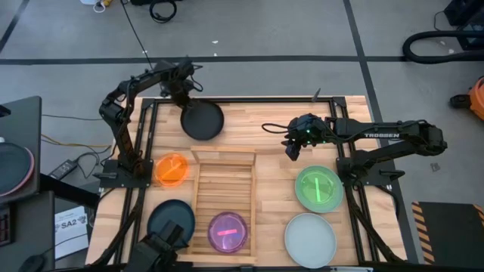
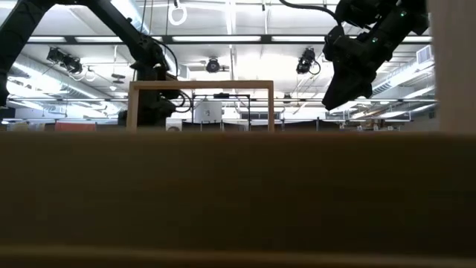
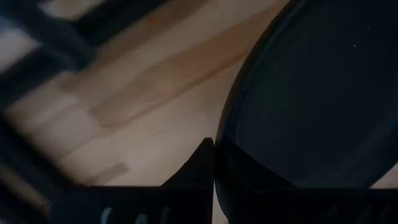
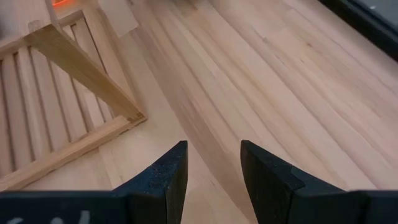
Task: Place and stack plates onto a shelf
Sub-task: Put the top big black plate on the shelf
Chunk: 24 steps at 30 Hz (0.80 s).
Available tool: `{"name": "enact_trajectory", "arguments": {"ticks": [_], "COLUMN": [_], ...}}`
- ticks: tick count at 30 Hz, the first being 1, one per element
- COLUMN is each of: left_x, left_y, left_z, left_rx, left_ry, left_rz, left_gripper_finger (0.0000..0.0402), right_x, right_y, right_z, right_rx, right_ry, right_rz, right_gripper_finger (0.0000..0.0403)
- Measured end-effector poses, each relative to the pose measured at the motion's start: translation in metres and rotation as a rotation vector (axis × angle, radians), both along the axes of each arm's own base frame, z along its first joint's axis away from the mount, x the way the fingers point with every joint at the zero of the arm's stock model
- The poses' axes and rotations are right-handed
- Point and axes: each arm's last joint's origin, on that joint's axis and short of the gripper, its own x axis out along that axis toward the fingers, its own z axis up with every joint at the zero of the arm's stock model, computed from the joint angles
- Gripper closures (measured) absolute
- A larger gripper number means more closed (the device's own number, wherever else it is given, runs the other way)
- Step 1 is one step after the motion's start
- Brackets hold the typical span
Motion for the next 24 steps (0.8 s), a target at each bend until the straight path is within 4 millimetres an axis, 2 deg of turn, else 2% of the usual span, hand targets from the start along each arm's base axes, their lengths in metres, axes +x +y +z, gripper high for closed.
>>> {"name": "enact_trajectory", "arguments": {"ticks": [17, 24], "left_x": [-0.0018, -0.0079], "left_y": [0.0004, -0.0058], "left_z": [0.0044, 0.0052], "left_rx": [0.023, -0.014], "left_ry": [0.062, 0.167], "left_rz": [0.000, -0.008], "left_gripper_finger": [0.0386, 0.0386], "right_x": [-0.0001, -0.0001], "right_y": [-0.0003, -0.0002], "right_z": [0.0001, 0.0001], "right_rx": [-0.007, -0.007], "right_ry": [0.001, 0.001], "right_rz": [-0.007, -0.006], "right_gripper_finger": [0.0249, 0.0250]}}
